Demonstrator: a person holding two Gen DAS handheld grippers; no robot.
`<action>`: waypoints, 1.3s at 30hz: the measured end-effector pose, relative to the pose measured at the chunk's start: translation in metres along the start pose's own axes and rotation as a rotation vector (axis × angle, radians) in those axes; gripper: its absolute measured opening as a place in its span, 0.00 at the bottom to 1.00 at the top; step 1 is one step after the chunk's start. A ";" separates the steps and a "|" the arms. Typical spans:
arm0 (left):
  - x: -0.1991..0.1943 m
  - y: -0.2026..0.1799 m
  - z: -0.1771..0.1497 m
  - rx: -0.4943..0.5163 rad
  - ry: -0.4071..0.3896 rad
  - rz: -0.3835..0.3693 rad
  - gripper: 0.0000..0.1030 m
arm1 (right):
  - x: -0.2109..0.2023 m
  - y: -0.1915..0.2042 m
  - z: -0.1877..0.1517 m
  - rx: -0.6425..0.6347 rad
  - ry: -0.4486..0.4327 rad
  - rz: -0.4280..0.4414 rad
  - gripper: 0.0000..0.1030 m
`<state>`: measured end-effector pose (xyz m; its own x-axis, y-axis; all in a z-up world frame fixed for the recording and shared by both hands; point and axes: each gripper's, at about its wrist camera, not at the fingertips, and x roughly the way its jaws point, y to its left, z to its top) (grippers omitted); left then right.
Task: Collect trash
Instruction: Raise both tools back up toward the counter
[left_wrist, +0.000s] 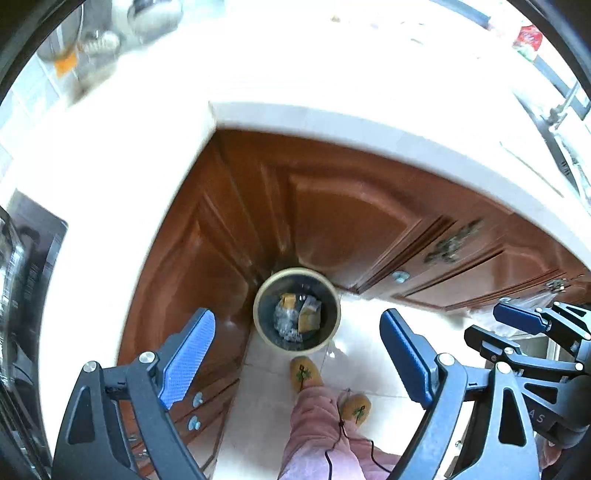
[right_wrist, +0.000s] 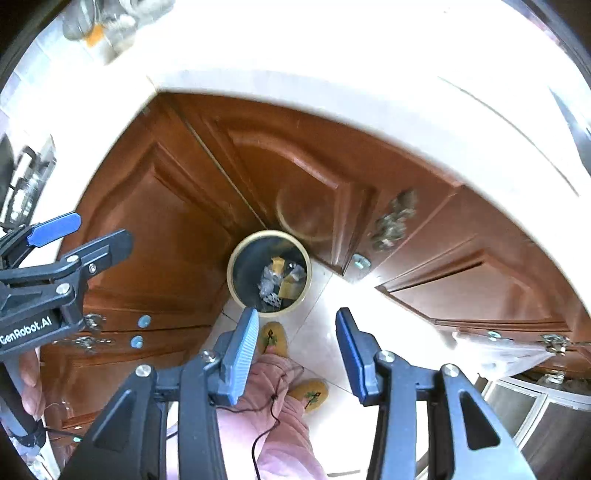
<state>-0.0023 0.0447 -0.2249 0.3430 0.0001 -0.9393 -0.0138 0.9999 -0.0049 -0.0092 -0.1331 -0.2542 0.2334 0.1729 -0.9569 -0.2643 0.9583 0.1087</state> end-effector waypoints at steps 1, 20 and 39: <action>-0.013 -0.003 0.004 0.012 -0.022 0.003 0.87 | -0.011 -0.002 0.000 0.001 -0.011 0.001 0.43; -0.189 -0.076 0.101 0.147 -0.373 -0.021 0.95 | -0.202 -0.080 0.044 0.066 -0.344 -0.024 0.43; -0.119 -0.168 0.341 0.399 -0.365 -0.021 0.95 | -0.205 -0.199 0.251 0.241 -0.331 0.064 0.50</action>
<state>0.2795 -0.1184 0.0050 0.6446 -0.0854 -0.7598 0.3296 0.9277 0.1753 0.2301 -0.3024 -0.0117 0.5225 0.2604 -0.8119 -0.0711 0.9622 0.2628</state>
